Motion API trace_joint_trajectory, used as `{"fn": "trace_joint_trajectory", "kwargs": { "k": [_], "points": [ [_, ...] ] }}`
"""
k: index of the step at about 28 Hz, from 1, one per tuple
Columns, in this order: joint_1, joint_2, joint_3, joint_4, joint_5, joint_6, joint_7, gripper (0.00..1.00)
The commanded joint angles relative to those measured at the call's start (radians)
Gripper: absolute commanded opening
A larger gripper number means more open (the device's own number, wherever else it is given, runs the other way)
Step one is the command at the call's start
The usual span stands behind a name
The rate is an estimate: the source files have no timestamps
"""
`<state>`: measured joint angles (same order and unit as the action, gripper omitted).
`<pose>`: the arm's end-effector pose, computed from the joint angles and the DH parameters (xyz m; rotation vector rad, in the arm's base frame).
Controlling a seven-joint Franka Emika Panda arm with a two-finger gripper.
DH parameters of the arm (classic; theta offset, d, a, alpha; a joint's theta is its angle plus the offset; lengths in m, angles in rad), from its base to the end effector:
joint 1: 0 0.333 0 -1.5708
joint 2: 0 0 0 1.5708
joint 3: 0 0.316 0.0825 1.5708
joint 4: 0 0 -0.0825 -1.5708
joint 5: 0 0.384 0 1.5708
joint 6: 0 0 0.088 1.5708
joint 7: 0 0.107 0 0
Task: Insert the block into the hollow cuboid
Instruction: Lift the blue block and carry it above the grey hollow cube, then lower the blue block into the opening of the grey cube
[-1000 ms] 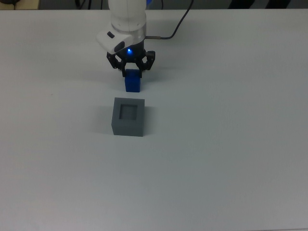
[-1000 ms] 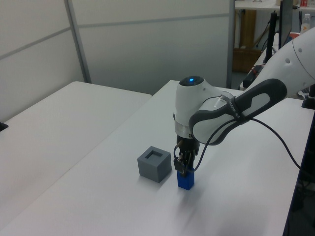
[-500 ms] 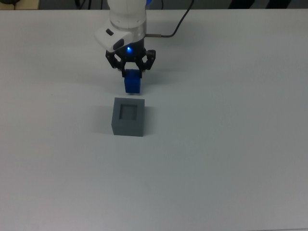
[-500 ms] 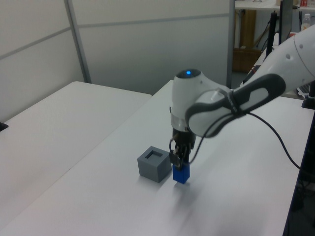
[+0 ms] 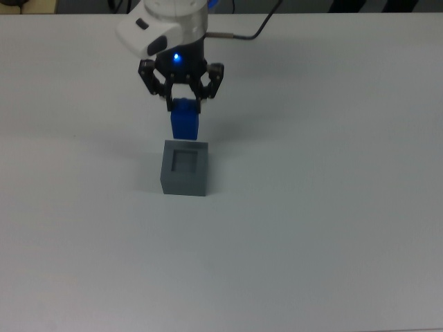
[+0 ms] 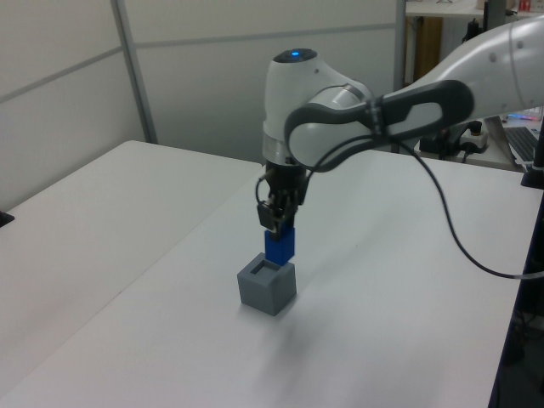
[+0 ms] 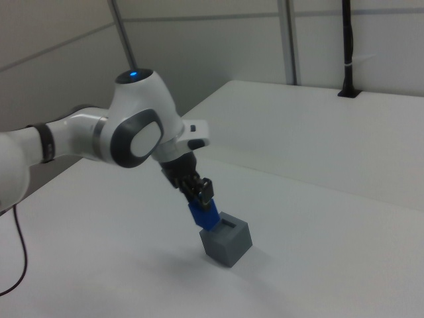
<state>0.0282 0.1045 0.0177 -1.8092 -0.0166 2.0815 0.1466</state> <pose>0.6084 0.0268 0.4965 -3.1241 0.1470 -0.2638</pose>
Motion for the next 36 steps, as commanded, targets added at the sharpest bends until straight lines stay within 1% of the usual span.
{"fn": "trace_joint_trajectory", "kwargs": {
  "k": [1,3,6,13,18,19,24,26,32,36],
  "points": [
    [0.007,0.159,-0.03,0.206,-0.005,-0.075,0.062,0.1],
    [0.009,0.191,-0.033,0.237,-0.005,-0.081,0.064,0.1],
    [0.01,0.196,-0.032,0.237,-0.01,-0.081,0.062,0.1],
    [0.01,0.199,-0.032,0.205,-0.013,-0.081,0.053,0.1],
    [0.012,0.202,-0.028,0.199,-0.014,-0.081,0.054,0.1],
    [0.015,0.202,-0.028,0.186,-0.014,-0.08,0.054,0.1],
    [0.03,0.202,-0.028,0.173,-0.017,-0.078,0.054,0.1],
    [0.03,0.202,-0.028,0.169,-0.025,-0.078,0.056,0.1],
    [0.03,0.202,-0.028,0.168,-0.025,-0.075,0.057,0.11],
    [0.03,0.202,-0.028,0.169,-0.025,-0.07,0.059,0.14]
  ]
}}
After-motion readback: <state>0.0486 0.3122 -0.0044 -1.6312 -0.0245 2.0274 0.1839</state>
